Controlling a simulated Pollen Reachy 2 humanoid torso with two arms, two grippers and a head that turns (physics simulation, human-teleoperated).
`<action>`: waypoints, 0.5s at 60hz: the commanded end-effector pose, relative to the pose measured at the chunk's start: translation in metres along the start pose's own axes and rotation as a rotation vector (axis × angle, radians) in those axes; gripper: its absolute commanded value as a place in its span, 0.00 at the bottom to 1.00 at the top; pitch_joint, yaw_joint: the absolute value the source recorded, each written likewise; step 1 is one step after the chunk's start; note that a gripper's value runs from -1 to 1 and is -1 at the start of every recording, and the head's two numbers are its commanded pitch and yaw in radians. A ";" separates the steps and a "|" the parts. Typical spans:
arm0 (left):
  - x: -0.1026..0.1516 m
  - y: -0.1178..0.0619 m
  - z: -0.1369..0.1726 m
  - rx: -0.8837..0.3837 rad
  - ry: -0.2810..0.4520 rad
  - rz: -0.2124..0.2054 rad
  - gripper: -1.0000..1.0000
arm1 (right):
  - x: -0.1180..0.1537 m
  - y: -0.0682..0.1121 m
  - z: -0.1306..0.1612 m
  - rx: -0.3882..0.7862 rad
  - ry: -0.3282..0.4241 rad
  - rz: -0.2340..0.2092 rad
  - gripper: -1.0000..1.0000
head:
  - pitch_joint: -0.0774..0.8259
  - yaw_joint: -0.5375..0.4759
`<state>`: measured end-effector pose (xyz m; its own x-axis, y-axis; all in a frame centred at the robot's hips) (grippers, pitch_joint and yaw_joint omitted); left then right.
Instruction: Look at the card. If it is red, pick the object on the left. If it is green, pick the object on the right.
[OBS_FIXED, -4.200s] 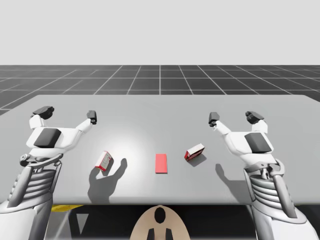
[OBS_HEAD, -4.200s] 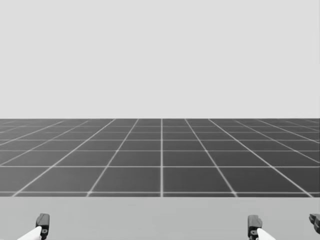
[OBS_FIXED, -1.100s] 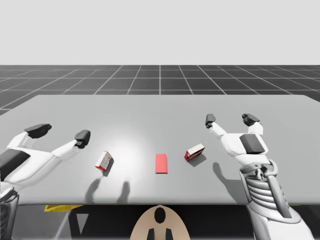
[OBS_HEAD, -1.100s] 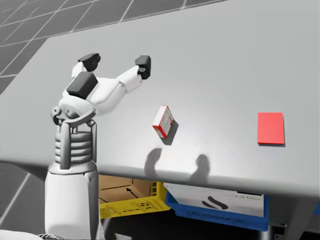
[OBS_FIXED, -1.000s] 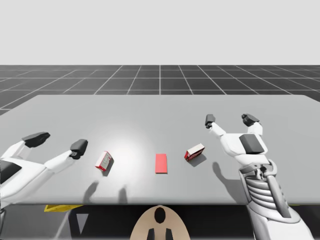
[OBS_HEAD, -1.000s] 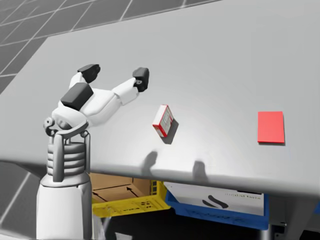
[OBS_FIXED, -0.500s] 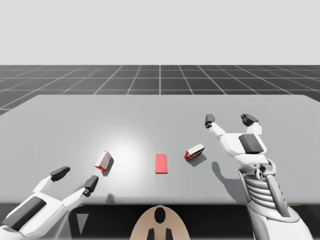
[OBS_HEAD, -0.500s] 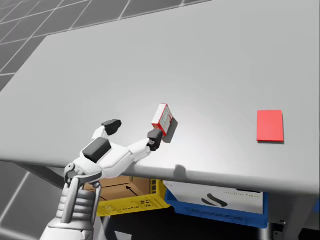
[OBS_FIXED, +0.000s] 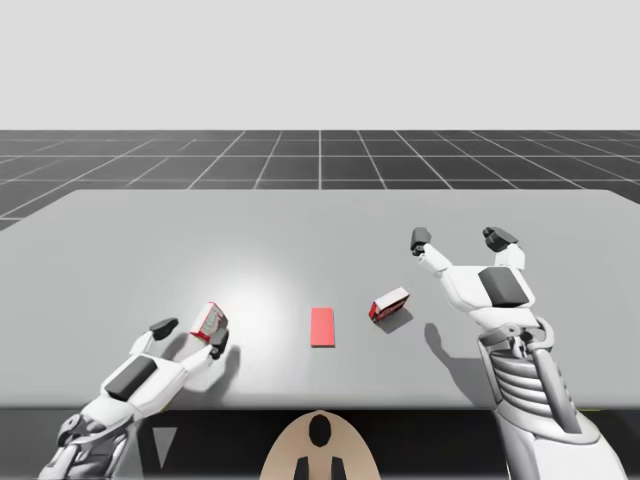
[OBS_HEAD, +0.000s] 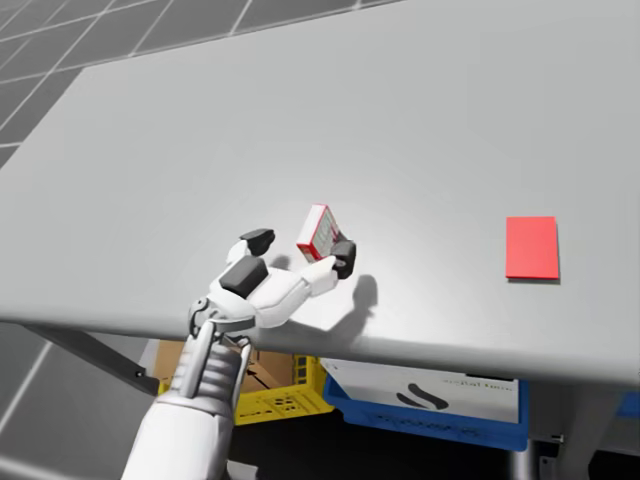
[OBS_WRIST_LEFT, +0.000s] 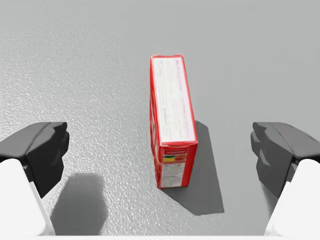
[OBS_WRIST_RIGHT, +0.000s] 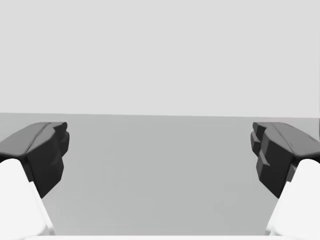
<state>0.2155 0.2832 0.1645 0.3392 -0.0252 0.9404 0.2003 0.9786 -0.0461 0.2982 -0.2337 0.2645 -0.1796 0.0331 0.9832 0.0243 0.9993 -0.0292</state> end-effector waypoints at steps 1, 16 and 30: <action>0.000 -0.004 -0.025 0.024 0.023 0.019 0.00 | 0.000 0.000 0.000 -0.002 0.000 -0.004 0.00 | 0.94 0.93; -0.004 -0.011 -0.036 0.026 0.050 0.018 0.86 | 0.001 -0.001 0.000 -0.004 -0.004 -0.005 0.00 | 0.94 0.92; -0.006 -0.013 -0.034 0.001 0.061 0.014 1.00 | 0.003 -0.002 0.000 -0.007 -0.006 -0.011 0.00 | 0.93 0.92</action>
<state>0.2433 0.2669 0.1524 0.3796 -0.0285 0.9247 0.1854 0.9816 -0.0458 0.2982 -0.2360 0.2667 -0.1851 0.0297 0.9823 0.0287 0.9993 -0.0248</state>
